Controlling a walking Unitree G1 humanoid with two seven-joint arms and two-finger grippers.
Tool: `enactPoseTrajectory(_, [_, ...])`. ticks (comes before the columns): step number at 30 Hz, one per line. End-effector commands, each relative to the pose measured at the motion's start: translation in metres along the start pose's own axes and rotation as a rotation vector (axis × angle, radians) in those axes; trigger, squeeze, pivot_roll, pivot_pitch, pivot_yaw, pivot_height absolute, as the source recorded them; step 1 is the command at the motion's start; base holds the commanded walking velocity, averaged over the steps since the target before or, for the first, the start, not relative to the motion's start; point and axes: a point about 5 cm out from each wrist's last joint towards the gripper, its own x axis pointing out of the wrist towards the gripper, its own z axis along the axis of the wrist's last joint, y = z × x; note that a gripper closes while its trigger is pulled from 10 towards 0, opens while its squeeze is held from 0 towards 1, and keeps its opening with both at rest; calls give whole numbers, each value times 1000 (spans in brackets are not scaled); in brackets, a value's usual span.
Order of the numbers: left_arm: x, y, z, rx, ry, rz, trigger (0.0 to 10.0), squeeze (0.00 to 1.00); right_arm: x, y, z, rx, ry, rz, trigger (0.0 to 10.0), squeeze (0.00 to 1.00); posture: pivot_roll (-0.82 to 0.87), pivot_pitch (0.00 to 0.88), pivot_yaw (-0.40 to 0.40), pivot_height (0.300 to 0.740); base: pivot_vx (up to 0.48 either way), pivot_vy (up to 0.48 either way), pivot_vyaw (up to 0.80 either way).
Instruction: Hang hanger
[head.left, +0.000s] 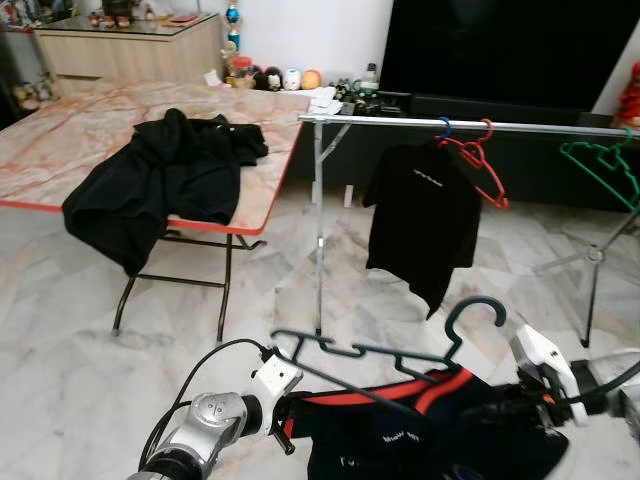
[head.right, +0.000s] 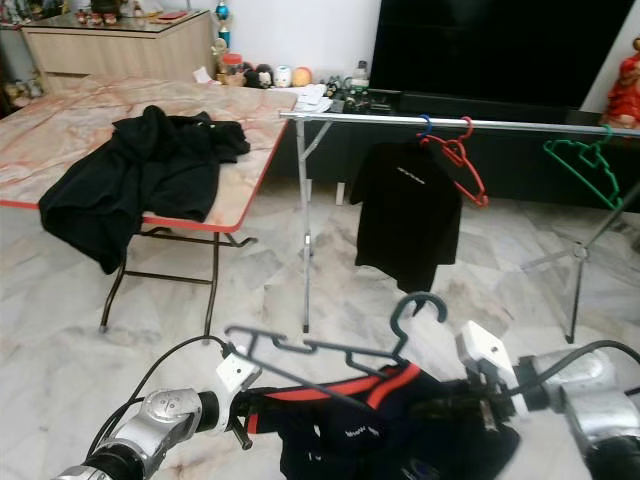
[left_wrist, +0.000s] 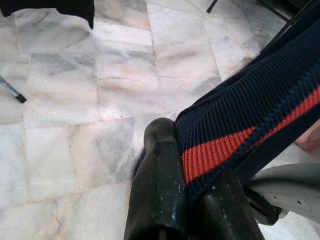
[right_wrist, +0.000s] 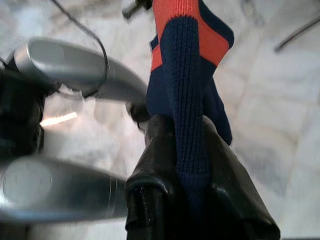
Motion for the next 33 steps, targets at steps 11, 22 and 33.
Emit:
enactPoseTrajectory(11, [-11, 9, -12, -14, 54, 41, 10000, 0, -22, 8, -43, -31, 413, -54, 0, 0, -96, 18, 30, 740, 0, 0, 0])
enactPoseTrajectory(22, [-12, 10, -12, 5, 78, 43, 10000, 0, -25, -3, -48, -133, 578, -167, 0, 0, -92, 33, 33, 740, 0, 0, 0])
enactPoseTrajectory(33, [-12, 8, -17, 52, 136, 19, 10000, 0, -24, -16, -38, -177, 542, -318, 0, 0, -97, 36, 35, 740, 0, 0, 0])
